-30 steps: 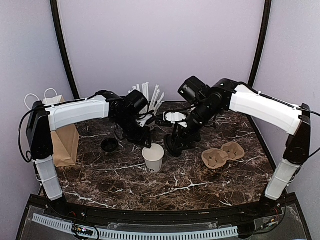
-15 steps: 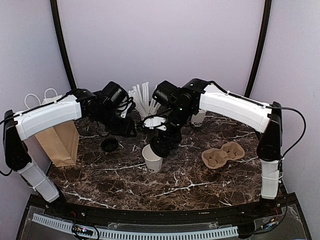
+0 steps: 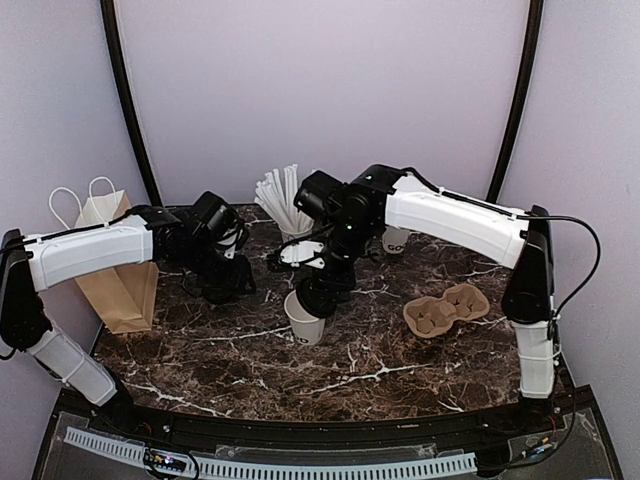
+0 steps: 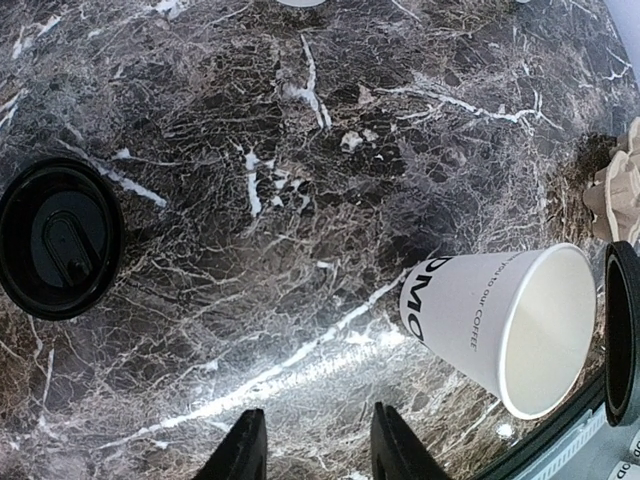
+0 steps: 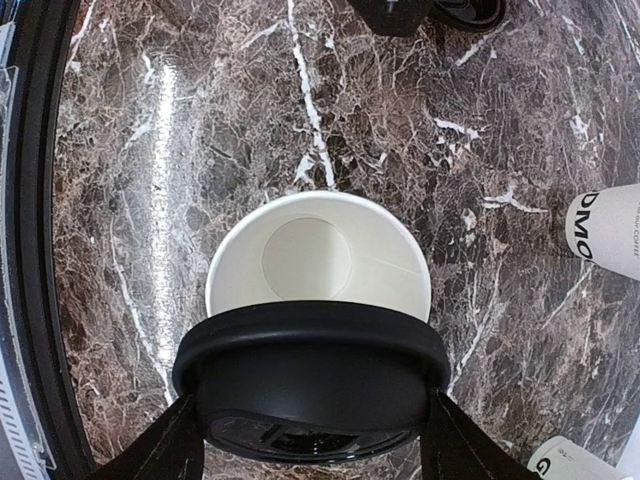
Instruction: Pack the takeout coffee
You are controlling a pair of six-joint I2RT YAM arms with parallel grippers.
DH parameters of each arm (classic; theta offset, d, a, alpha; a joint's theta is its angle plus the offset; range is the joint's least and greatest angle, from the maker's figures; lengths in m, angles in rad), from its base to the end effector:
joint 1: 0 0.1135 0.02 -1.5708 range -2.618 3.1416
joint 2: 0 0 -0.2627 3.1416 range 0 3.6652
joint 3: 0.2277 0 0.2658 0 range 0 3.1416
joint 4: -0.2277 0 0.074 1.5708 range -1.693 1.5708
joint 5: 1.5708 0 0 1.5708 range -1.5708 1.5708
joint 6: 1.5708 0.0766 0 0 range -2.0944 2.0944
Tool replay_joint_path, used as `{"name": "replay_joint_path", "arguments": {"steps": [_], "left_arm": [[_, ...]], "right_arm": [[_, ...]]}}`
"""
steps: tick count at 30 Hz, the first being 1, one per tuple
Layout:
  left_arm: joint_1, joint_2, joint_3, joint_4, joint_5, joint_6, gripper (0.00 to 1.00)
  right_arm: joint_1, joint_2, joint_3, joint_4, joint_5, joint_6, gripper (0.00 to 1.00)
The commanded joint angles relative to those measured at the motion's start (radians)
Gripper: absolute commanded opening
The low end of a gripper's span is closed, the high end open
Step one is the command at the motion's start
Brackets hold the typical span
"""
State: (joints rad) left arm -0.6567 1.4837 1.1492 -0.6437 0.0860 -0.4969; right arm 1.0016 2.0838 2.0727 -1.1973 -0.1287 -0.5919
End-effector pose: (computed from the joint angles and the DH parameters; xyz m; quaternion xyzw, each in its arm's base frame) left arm 0.2695 -0.2161 0.2222 0.0888 0.9515 -0.1935 0.2221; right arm 0.2405 0.3942 0.2593 -0.7100 0.6779 0.0985 0.1632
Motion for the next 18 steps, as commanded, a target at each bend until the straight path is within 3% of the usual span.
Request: {"name": "replay_joint_path", "arguments": {"steps": [1,7,18], "left_arm": [[-0.002,-0.024,-0.034,0.054,0.031,-0.021,0.39],[-0.001,-0.010,-0.098,0.121,0.063,-0.025,0.39],[-0.001,0.078,-0.229,0.467,0.286,-0.127,0.39]], "right_arm": [[0.006,0.029,0.033,0.016,0.023,0.014,0.70],[0.007,0.049,0.057,0.020,0.018,0.018,0.70],[0.007,0.070,0.098,0.013,0.005,0.010,0.79]]}}
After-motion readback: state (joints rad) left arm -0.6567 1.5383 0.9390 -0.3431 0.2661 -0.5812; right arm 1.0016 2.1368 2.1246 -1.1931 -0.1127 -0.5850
